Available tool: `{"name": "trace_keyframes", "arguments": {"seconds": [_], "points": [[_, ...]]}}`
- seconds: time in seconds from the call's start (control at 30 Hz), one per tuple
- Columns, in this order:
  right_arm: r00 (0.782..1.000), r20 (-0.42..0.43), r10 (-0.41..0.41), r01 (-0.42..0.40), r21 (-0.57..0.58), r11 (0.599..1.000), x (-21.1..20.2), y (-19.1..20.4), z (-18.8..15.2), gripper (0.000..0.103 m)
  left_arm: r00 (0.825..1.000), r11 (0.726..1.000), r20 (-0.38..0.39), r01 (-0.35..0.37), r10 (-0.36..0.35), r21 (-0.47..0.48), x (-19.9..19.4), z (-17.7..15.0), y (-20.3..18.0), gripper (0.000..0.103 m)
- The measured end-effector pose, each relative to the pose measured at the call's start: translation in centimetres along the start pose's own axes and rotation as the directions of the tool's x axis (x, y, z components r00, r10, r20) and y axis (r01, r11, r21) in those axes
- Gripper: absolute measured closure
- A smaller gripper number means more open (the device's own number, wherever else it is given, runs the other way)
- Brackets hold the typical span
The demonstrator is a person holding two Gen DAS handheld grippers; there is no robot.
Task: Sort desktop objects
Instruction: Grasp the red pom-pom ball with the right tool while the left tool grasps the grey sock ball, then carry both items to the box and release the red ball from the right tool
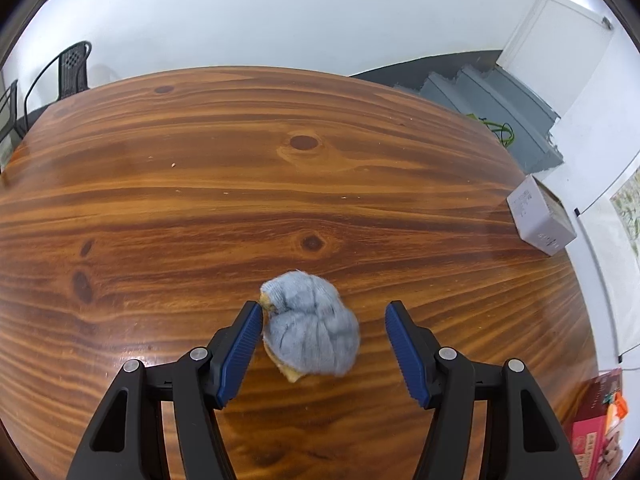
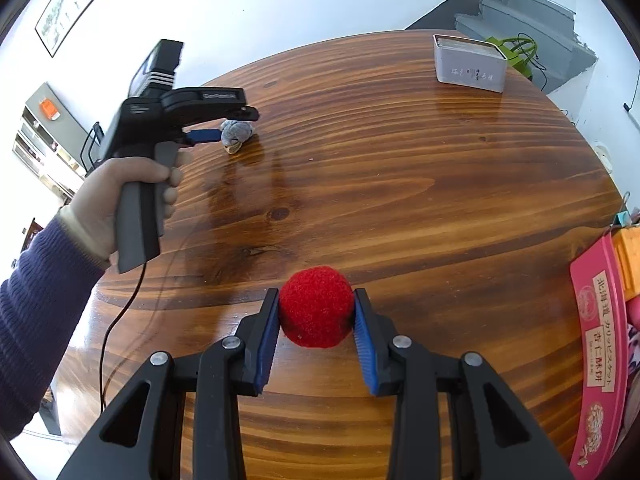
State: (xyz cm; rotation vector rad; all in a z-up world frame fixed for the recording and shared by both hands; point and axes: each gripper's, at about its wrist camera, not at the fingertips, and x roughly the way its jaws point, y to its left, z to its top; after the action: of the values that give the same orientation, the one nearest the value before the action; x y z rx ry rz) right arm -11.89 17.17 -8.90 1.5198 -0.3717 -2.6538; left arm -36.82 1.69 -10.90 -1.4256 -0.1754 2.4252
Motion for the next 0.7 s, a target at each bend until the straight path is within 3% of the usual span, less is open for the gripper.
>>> {"name": "trace_keyframes", "arguments": {"seconds": [0.03, 0.1, 0.23, 0.4, 0.7], "points": [[1.0, 0.001, 0.0, 0.0, 0.0, 1.0, -0.1, 0.0, -0.1, 0.064, 1.0, 1.0, -0.002, -0.002, 0.002, 0.007, 0.3, 0.0, 0.0, 0.039], [1.0, 0.003, 0.001, -0.001, -0.001, 1.0, -0.4, 0.0, -0.1, 0.064, 1.0, 1.0, -0.019, -0.001, 0.001, 0.0, 0.7, -0.1, 0.4, 0.057], [1.0, 0.025, -0.002, 0.002, 0.007, 1.0, -1.4, -0.3, -0.2, 0.064, 0.999, 1.0, -0.028, 0.022, -0.022, -0.016, -0.3, -0.7, 0.5, 0.057], [0.998, 0.067, -0.002, -0.001, 0.045, 0.999, -3.5, -1.6, -0.4, 0.064, 0.998, 0.997, -0.021, 0.058, -0.058, 0.041, -3.5, -2.7, -2.0, 0.057], [0.99, 0.122, -0.066, 0.052, 0.11, 0.993, -8.6, -6.1, -2.0, 0.064, 0.985, 0.975, -0.034, 0.174, -0.171, 0.14, -9.5, -8.1, -9.4, 0.057]]}}
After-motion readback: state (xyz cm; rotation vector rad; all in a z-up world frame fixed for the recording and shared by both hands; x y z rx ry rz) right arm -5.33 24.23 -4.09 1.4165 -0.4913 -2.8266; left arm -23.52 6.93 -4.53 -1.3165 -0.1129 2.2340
